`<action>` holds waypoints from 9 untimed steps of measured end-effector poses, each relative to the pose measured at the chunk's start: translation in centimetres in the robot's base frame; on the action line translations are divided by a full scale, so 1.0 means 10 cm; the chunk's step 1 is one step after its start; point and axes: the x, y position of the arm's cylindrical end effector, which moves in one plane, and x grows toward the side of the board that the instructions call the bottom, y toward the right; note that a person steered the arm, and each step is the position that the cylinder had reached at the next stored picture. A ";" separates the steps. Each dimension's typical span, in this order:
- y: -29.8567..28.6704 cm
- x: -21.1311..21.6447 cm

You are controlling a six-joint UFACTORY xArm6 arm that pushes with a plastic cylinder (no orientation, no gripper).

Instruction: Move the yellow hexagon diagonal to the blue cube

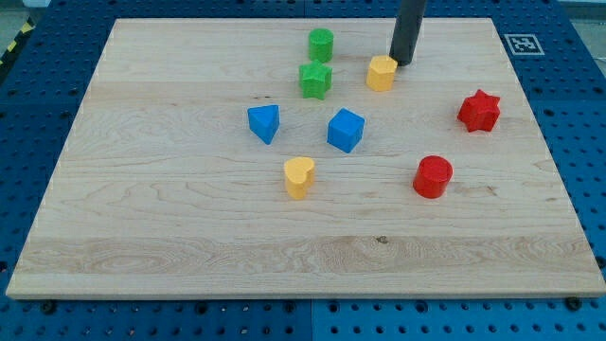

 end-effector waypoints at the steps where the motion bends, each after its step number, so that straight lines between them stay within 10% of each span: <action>1: -0.01 0.05; 9: 0.00 0.34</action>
